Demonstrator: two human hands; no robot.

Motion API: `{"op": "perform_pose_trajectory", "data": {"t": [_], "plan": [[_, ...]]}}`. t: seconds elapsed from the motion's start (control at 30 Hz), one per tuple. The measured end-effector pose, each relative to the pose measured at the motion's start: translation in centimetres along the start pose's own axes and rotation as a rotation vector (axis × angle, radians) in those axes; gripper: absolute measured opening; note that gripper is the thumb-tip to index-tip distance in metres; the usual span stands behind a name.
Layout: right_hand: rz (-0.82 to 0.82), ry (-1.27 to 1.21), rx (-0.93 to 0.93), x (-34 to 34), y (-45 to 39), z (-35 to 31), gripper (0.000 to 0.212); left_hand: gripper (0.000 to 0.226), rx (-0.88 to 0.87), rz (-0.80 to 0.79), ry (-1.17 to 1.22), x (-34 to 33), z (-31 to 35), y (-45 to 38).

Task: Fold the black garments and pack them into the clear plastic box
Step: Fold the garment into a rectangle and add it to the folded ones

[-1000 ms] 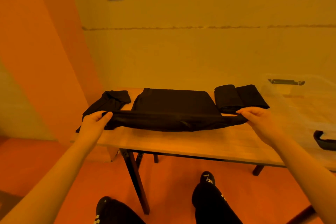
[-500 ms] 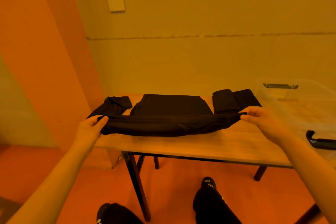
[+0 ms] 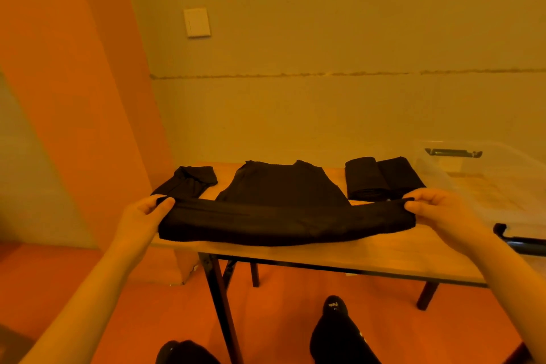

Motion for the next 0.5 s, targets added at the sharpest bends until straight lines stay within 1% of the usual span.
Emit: {"op": "perform_pose_trajectory", "data": {"t": [0.1,0.3,0.37,0.43,0.47,0.5], "plan": [[-0.044,-0.006,-0.018,-0.4,-0.7,0.1,0.022,0.021,0.021,-0.002,0.017,0.1,-0.4,-0.5],[-0.069,-0.057,-0.053,-1.2,-2.5,0.3,0.022,0.018,0.061,-0.014,0.027,-0.7,-0.7,-1.9],[-0.139,-0.085,-0.059,-1.6,-2.3,0.2,0.009,0.019,0.081,-0.029,0.052,-1.0,-0.5,-2.3],[-0.182,-0.075,-0.059,-1.4,-2.0,0.7,0.055,0.019,0.096,-0.046,0.067,-1.2,-0.5,-2.3],[-0.17,-0.079,-0.061,-1.1,-1.9,1.2,0.067,0.019,0.105,-0.043,0.075,-1.1,-0.7,-2.1],[-0.165,-0.081,-0.061,-0.9,-1.8,1.6,0.071,0.019,0.116,-0.035,0.082,-0.9,-0.9,-1.9]]}}
Point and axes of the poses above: each hand's wrist, its own y-axis away from the middle knuckle, its own x-axis out of the back of the hand, z = x × y, the point moved 8 cm from there along -y, towards the middle knuckle, and after that the axes turned 7 degrees about x, right-handed, at the moved point
